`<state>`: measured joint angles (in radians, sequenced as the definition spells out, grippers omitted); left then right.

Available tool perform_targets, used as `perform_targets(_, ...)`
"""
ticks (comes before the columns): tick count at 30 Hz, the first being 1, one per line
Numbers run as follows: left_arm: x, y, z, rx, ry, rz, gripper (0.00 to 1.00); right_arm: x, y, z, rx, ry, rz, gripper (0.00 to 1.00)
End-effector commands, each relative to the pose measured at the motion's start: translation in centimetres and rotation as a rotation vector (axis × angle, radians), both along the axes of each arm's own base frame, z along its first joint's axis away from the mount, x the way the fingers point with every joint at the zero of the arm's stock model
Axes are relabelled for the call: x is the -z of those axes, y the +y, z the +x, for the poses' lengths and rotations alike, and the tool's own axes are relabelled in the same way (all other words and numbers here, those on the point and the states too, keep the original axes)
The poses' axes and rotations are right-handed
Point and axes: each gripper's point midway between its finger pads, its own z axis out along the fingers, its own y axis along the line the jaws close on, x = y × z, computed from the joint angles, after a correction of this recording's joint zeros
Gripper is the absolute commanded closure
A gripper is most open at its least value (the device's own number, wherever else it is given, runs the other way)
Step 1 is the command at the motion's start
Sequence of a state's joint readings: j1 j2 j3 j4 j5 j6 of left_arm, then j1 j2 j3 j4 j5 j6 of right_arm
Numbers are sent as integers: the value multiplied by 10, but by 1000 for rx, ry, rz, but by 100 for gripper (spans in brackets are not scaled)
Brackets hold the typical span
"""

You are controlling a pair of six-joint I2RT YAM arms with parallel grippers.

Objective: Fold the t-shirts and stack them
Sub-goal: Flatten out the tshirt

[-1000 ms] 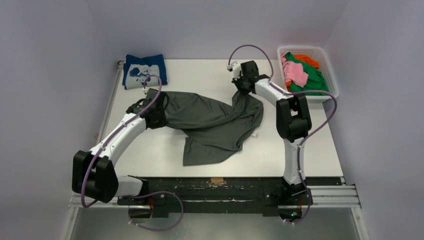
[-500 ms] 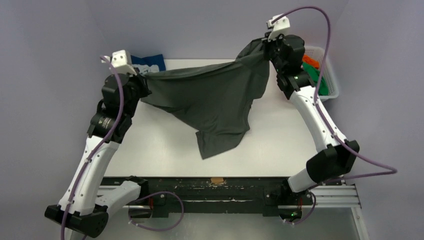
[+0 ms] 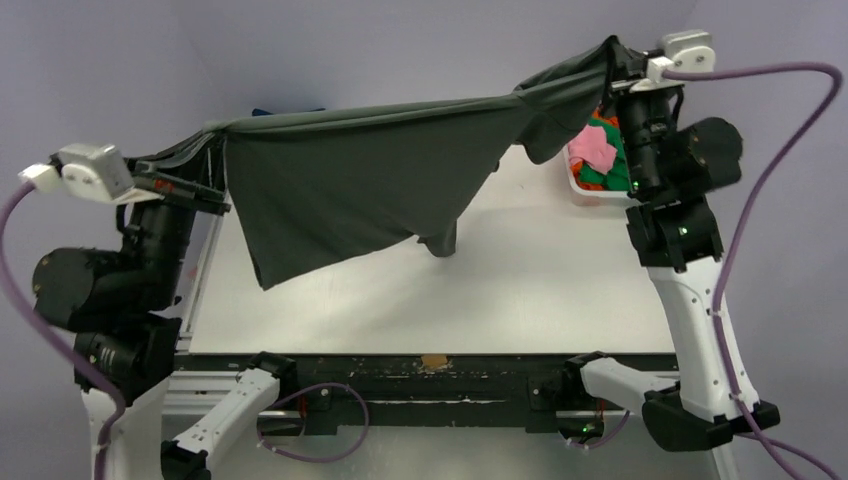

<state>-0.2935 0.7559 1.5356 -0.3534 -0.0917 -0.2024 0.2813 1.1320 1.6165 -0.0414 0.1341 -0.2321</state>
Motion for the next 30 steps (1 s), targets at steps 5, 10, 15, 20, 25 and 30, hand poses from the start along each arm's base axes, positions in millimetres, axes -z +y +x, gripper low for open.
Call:
perform_targets(5, -24, -7, -63, 117, -151, 52, 100, -93, -25, -97, 17, -278, -27, 100)
perform_targets(10, -18, -13, -69, 162, -136, 53, 100, -109, -33, -120, 31, -314, -28, 100)
perform_targets(15, -5, -13, -49, 140, -79, 32, 100, -101, -36, -119, 54, -299, -44, 100)
perform_targets(20, 33, -6, 8, 29, 70, -23, 100, -60, -36, -77, 112, -197, -64, 100)
perform_targets(25, 117, 10, 101, -209, 373, -43, 100, 20, -36, 6, 227, 36, -78, 100)
perform_targets(30, 246, 36, 202, -559, 697, 29, 100, 159, -41, 106, 342, 358, -54, 100)
